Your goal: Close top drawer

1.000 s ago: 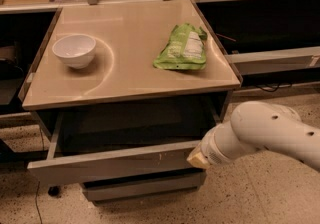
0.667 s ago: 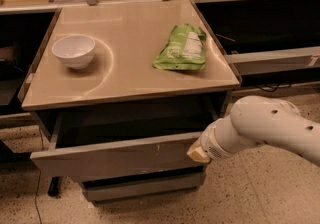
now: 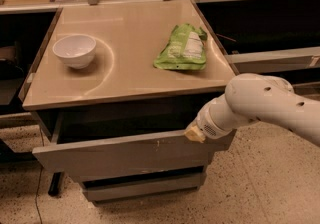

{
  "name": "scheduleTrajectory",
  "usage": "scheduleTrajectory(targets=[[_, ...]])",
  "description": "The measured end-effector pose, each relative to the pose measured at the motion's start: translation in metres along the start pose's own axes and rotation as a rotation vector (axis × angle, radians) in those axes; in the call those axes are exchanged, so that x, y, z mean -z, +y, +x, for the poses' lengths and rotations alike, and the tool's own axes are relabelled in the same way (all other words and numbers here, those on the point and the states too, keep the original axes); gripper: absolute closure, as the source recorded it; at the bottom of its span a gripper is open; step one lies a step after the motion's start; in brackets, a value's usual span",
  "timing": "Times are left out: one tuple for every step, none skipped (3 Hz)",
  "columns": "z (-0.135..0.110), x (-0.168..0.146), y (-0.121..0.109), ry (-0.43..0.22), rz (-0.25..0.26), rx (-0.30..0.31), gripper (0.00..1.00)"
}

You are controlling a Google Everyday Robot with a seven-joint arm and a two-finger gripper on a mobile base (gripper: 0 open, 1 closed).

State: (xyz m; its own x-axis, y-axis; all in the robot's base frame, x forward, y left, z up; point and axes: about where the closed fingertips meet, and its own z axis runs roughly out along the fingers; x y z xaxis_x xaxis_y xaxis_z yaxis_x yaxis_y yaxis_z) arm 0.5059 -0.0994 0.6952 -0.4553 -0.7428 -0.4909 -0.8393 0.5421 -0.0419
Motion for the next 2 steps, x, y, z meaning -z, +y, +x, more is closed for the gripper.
scheduleTrajectory(targets=[[-0.0004,-0.0133,0.0086,0.0,-0.003,-0.046,1.0],[0.0013,-0.0154,0.0106,0.002,-0.003,-0.061,1.0]])
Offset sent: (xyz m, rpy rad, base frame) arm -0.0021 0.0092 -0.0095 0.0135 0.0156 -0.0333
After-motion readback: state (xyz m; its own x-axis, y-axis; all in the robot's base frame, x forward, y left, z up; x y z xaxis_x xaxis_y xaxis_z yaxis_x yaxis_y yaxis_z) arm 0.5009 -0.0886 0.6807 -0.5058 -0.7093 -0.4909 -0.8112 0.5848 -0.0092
